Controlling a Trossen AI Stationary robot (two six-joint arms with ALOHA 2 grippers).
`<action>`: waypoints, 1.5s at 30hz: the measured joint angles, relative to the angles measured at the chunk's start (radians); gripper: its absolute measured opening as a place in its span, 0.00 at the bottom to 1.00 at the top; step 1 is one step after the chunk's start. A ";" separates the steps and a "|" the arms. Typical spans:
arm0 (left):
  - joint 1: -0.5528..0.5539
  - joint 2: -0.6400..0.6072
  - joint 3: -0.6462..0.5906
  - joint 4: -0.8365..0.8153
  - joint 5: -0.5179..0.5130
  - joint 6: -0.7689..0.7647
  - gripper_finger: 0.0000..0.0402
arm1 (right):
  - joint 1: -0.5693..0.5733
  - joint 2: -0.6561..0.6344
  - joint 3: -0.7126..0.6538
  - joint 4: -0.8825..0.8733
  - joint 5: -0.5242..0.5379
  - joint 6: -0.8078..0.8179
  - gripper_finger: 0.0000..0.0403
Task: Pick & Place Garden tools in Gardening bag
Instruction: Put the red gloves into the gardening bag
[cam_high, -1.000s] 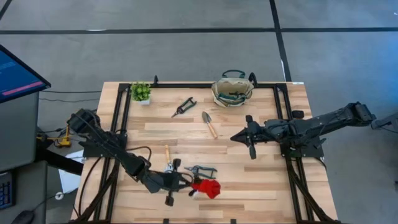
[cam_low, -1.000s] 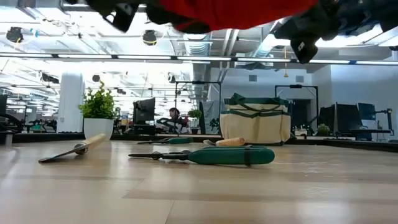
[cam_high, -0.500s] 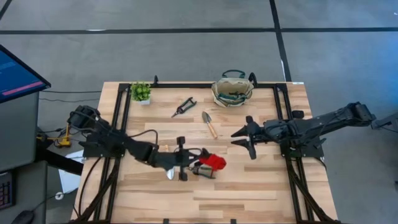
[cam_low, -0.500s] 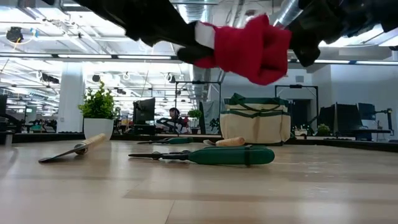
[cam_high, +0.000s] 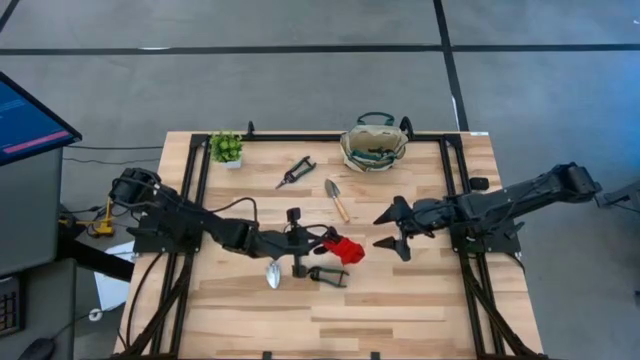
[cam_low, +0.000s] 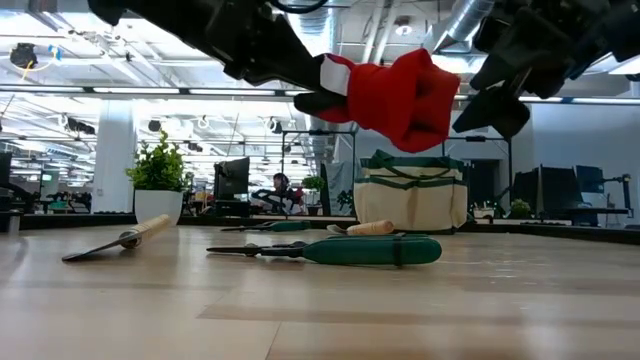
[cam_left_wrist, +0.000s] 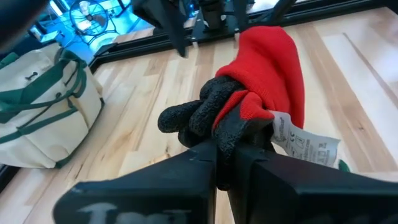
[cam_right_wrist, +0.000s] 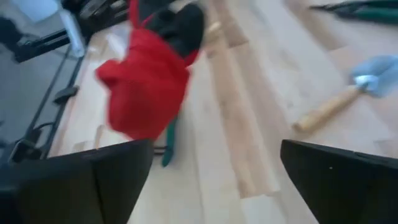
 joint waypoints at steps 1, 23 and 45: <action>0.005 0.000 0.000 0.004 0.000 0.000 0.00 | 0.004 0.017 0.000 0.017 -0.007 0.000 0.86; 0.082 -0.001 0.000 0.058 0.090 0.058 0.00 | 0.012 0.250 0.001 0.275 -0.220 -0.008 0.84; 0.147 -0.001 0.000 0.153 0.155 0.059 0.00 | 0.011 0.253 0.001 0.416 -0.074 -0.033 0.83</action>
